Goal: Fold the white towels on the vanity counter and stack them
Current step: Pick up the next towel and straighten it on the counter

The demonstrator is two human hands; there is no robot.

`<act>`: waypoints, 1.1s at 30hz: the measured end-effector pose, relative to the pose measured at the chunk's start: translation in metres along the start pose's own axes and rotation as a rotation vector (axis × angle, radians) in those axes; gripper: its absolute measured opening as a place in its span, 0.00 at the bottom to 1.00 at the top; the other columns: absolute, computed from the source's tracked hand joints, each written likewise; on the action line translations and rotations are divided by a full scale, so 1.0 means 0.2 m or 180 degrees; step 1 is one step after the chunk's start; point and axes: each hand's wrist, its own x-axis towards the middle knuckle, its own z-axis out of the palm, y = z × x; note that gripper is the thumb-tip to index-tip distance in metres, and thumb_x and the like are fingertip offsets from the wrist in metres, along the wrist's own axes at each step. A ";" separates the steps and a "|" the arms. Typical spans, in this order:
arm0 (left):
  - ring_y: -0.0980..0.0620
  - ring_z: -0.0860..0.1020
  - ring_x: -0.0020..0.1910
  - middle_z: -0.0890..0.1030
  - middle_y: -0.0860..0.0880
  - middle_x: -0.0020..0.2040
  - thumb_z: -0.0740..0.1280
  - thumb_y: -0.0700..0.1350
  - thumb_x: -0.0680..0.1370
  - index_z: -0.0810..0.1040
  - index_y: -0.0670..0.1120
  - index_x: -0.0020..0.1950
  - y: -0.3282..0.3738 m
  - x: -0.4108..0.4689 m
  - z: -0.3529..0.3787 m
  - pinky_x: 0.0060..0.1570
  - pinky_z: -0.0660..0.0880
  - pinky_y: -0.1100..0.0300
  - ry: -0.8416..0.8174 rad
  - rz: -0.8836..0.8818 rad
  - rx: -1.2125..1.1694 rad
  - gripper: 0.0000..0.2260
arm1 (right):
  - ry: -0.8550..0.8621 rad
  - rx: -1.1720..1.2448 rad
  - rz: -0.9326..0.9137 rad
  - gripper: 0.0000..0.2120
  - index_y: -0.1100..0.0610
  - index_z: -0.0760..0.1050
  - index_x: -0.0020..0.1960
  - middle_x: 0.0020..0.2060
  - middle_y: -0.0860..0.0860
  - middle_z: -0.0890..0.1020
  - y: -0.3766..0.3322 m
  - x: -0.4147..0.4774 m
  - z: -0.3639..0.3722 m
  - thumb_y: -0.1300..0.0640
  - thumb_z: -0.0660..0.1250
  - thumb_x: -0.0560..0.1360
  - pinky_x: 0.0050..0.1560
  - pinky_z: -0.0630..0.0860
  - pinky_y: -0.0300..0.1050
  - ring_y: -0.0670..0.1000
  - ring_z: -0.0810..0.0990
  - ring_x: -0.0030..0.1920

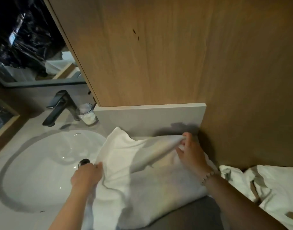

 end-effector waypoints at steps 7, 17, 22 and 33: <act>0.38 0.78 0.51 0.79 0.42 0.51 0.54 0.59 0.77 0.77 0.41 0.55 0.15 -0.01 0.08 0.48 0.75 0.50 0.1084 0.2411 0.0332 0.24 | -0.0886 -0.1142 -0.0398 0.42 0.54 0.46 0.76 0.76 0.51 0.49 -0.11 -0.07 0.16 0.35 0.60 0.73 0.75 0.44 0.57 0.53 0.46 0.76; 0.43 0.38 0.76 0.38 0.49 0.77 0.54 0.73 0.70 0.43 0.52 0.77 0.31 0.03 0.19 0.71 0.47 0.38 -0.0352 0.2012 0.0570 0.44 | -0.1396 -0.1301 -0.0359 0.50 0.51 0.40 0.77 0.77 0.49 0.42 -0.10 -0.07 0.07 0.30 0.62 0.68 0.73 0.39 0.59 0.52 0.40 0.76; 0.41 0.46 0.76 0.48 0.45 0.78 0.58 0.69 0.73 0.51 0.47 0.77 0.39 0.00 0.12 0.72 0.49 0.42 -0.0214 0.2074 0.0997 0.41 | -0.0792 -0.0546 -0.0561 0.32 0.45 0.69 0.64 0.63 0.44 0.72 -0.08 -0.29 -0.13 0.31 0.65 0.65 0.61 0.63 0.38 0.46 0.69 0.63; 0.47 0.70 0.67 0.68 0.47 0.71 0.61 0.44 0.80 0.65 0.47 0.72 0.96 -0.29 0.17 0.66 0.64 0.56 -0.0431 0.3920 0.0041 0.20 | -0.0287 -0.0736 -0.0390 0.20 0.47 0.80 0.51 0.50 0.45 0.83 -0.04 -0.63 0.02 0.45 0.78 0.60 0.57 0.73 0.44 0.46 0.82 0.51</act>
